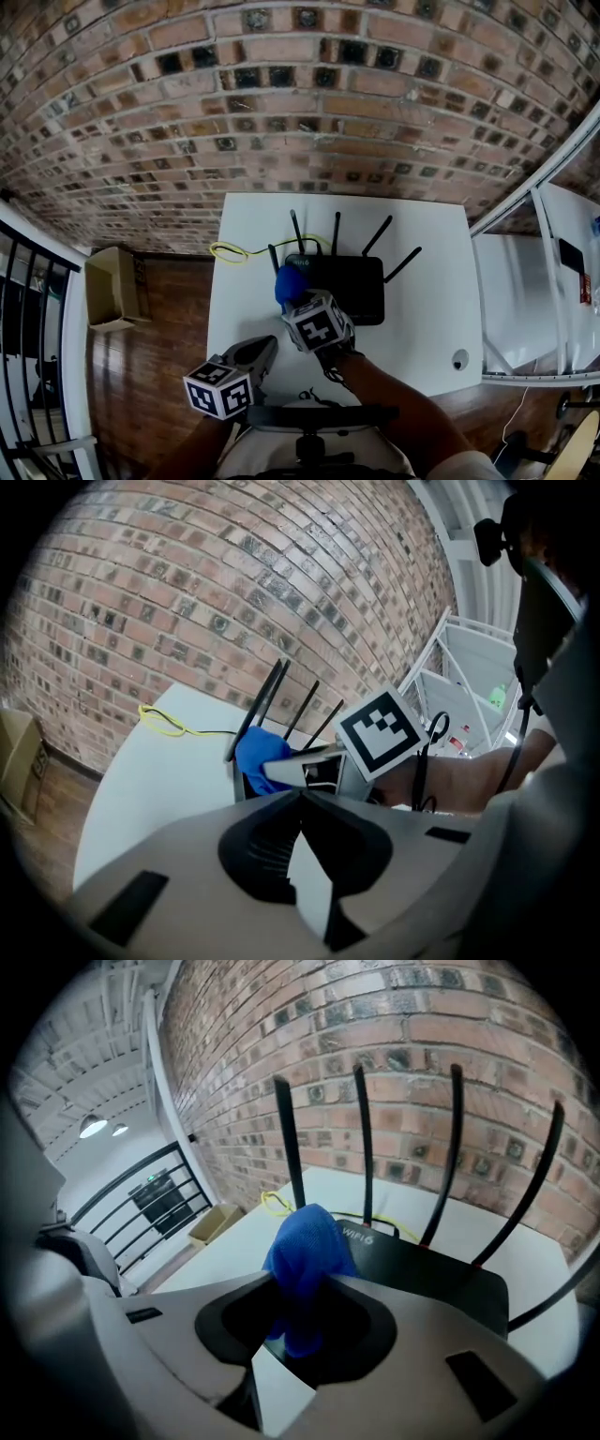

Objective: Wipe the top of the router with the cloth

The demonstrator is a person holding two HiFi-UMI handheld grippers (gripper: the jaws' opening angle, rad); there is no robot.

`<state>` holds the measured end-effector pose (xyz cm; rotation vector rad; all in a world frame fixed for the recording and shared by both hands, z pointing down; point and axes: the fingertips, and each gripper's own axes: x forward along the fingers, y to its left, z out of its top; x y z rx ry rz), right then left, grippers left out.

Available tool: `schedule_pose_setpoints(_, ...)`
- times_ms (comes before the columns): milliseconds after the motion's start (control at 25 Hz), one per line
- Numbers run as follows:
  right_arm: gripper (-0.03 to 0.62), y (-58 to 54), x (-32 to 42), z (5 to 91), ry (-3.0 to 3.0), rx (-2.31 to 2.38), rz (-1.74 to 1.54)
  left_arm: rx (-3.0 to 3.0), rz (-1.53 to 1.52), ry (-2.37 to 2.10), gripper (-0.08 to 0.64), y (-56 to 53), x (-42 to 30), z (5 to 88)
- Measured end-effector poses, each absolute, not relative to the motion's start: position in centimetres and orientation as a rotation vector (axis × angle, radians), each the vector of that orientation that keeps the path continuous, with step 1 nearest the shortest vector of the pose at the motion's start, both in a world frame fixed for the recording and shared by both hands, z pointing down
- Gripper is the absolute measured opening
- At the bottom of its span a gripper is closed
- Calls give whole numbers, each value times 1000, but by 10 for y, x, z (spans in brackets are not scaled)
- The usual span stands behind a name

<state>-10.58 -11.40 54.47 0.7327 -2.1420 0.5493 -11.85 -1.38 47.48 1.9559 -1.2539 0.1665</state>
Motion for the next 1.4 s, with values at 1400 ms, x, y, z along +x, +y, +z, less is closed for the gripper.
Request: schedule_pose_setpoints(1400, 129, -174, 139, 560, -2014, 1080, 716, 1933, 258, -1207, 32, -31, 37, 489)
